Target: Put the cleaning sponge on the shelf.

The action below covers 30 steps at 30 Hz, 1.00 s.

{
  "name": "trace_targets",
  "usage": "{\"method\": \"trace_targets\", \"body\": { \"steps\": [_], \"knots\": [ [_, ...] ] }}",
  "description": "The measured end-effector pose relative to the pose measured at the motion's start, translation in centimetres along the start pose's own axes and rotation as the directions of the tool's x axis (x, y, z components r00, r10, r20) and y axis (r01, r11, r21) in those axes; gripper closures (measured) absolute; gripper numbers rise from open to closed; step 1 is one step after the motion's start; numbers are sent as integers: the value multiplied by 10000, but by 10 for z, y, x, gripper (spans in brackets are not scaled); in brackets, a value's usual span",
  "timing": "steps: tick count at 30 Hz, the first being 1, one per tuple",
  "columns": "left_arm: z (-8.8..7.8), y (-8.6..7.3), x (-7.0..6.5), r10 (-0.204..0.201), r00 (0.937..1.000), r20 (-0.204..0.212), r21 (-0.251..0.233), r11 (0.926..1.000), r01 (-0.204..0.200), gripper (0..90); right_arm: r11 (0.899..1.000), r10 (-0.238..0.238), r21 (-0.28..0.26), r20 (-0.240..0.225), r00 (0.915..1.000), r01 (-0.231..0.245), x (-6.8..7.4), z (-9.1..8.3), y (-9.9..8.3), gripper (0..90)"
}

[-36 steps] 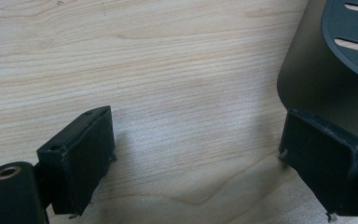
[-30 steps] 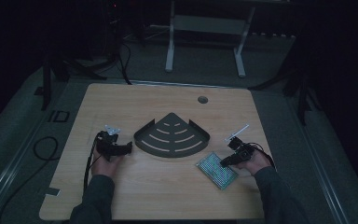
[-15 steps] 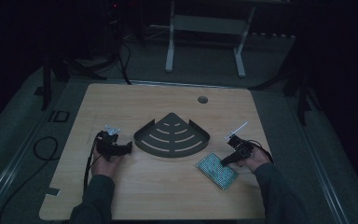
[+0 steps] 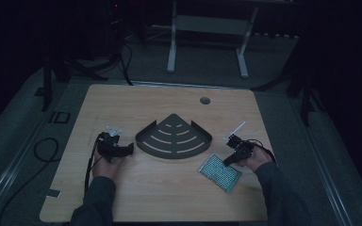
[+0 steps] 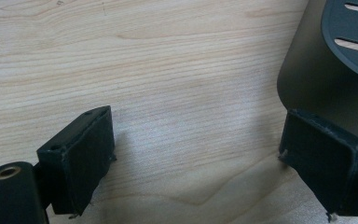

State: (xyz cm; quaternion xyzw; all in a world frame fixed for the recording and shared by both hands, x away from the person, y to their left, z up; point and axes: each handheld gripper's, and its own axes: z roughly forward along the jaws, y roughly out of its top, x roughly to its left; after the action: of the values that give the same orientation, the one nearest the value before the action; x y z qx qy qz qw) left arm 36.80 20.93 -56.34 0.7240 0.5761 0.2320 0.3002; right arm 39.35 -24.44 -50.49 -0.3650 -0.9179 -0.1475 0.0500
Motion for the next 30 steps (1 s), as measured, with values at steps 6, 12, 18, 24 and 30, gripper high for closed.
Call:
{"method": "trace_targets", "body": {
  "steps": [6, 12, 18, 24, 30],
  "knots": [
    [0, 0, 0, 0, 10000, -1, 4, 10000, 0, 104, 9999, -44, -133, 141, 9999, 46, 1, -9, 1, 896],
    [0, 0, 0, -2, 10000, -1, 3, 10000, 2, 105, 9989, -44, -467, 328, 9995, 59, -1, -25, 3, 897],
    [0, 0, 0, 0, 10000, -1, 4, 10000, 0, 104, 9980, -168, -605, 507, 9986, 199, 0, -34, 5, 897],
    [0, 0, 0, -3, 10000, -2, 3, 10000, 3, 104, 9974, -261, -656, 589, 9979, 299, 2, -44, 9, 898],
    [0, 0, 0, -3, 10000, 0, 2, 10000, 3, 104, 9967, -319, -724, 688, 9971, 369, 1, -54, 13, 898]
  ]
}}
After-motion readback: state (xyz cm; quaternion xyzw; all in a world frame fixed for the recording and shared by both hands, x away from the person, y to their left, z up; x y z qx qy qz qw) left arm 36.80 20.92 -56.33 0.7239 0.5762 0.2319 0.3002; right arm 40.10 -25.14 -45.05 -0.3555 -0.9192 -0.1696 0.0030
